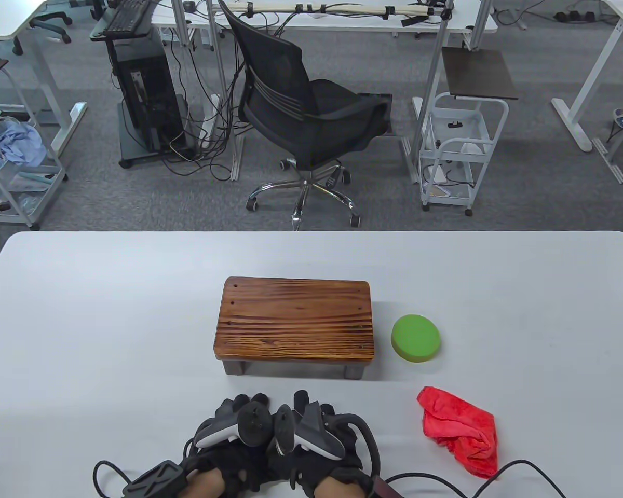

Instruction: Dip and apply wood wax on stool

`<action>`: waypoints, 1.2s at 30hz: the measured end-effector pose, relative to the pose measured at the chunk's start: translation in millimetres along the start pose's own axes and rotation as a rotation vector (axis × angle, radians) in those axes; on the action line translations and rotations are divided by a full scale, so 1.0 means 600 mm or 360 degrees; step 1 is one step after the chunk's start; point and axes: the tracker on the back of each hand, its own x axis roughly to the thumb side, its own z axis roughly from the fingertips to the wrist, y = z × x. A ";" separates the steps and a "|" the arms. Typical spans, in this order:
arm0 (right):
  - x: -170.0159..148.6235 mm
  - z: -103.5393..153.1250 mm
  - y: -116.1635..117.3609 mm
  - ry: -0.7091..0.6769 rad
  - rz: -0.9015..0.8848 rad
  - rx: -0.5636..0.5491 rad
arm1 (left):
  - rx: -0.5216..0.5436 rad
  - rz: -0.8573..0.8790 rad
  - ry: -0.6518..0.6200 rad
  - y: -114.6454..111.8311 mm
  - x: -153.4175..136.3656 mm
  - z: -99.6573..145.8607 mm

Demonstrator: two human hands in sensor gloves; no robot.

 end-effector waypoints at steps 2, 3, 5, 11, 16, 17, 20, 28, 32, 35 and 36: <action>0.000 0.000 -0.001 -0.0027 0.0005 -0.0015 | 0.0002 0.0007 -0.0002 0.000 0.000 0.000; -0.001 0.000 0.000 -0.0043 -0.0004 -0.0027 | 0.0005 0.0013 -0.0003 0.000 0.000 0.000; -0.001 0.001 -0.002 -0.0072 -0.0028 -0.0023 | 0.0007 0.0015 -0.0002 0.000 0.000 0.000; -0.008 0.002 -0.004 -0.0160 -0.0074 -0.0017 | 0.0008 0.0023 -0.0004 0.000 0.000 -0.001; -0.014 0.000 -0.005 -0.0231 -0.0114 0.0018 | 0.0007 0.0025 -0.0003 0.001 -0.001 -0.001; -0.017 0.001 -0.005 -0.0238 -0.0139 0.0040 | 0.0007 0.0025 -0.0004 0.001 -0.001 -0.001; -0.020 0.003 -0.003 -0.0237 -0.0213 0.0083 | 0.0001 0.0014 -0.0004 0.000 -0.001 0.000; -0.002 0.004 -0.002 -0.0011 -0.0064 0.0026 | -0.0006 0.0009 0.0002 0.000 -0.001 0.000; 0.002 0.003 -0.002 -0.0031 -0.0021 -0.0009 | -0.0003 0.0013 0.0001 0.000 -0.001 0.000; 0.000 0.001 -0.001 -0.0067 -0.0042 -0.0012 | -0.0001 0.0017 0.0000 0.000 0.000 -0.001; -0.001 0.002 -0.001 -0.0074 -0.0047 -0.0014 | 0.0000 0.0017 -0.0001 0.000 0.000 -0.001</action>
